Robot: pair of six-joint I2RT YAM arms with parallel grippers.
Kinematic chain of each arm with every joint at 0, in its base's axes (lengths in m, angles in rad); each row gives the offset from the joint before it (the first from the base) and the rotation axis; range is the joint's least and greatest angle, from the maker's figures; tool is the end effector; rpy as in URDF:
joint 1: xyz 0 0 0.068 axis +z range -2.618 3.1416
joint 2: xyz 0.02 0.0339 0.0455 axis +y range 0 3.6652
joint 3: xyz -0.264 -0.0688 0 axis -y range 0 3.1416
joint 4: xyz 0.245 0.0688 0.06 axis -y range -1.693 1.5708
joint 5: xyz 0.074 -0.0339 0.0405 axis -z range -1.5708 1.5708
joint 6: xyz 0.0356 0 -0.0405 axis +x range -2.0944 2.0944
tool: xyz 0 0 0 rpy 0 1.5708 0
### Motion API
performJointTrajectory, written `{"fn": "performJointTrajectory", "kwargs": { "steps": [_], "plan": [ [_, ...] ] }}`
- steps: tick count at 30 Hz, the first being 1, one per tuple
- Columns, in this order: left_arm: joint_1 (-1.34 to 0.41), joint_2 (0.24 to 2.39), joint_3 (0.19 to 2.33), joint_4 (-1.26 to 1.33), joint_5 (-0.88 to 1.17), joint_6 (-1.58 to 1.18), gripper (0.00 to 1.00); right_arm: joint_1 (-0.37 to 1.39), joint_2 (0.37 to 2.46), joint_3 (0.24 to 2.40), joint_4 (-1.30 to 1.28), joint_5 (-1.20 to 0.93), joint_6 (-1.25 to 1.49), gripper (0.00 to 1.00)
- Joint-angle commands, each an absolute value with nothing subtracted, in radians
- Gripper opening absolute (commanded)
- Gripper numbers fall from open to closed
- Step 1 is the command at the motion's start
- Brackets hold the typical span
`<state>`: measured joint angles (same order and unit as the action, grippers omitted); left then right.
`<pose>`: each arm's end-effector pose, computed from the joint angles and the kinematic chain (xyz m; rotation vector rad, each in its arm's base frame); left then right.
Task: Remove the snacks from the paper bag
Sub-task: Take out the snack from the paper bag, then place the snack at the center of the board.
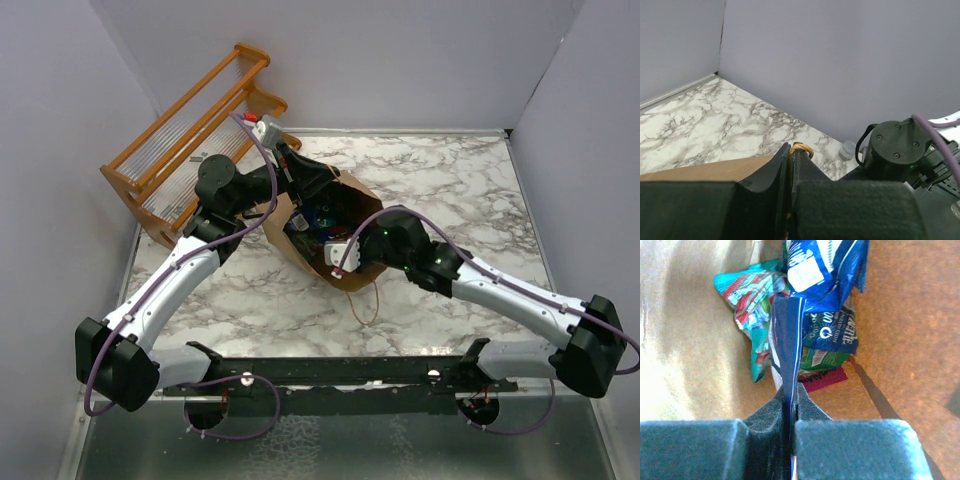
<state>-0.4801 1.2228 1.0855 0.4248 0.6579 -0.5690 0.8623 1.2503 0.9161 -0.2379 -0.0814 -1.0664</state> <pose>0.2373 -0.1481 0.4165 0.5502 1.3612 -1.2898 0.1800 0.2145 0.2811 -1.7858 1.1809 -0.0322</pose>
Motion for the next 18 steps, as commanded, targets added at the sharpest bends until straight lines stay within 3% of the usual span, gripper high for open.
{"fn": "performJointTrajectory", "kwargs": {
  "steps": [1, 12, 18],
  "plan": [
    [-0.485, 1.201, 1.080, 0.437, 0.638, -0.561, 0.00, 0.868, 1.167, 0.930, -0.220, -0.152, -1.001, 0.01],
    [-0.485, 1.201, 1.083, 0.424, 0.625, -0.547, 0.00, 0.868, 0.851, 0.958, -0.332, -0.291, -0.943, 0.01],
    [-0.485, 1.201, 1.086, 0.423, 0.629, -0.554, 0.00, 0.867, 0.731, 1.045, -0.332, -0.164, -0.882, 0.02]
  ]
}}
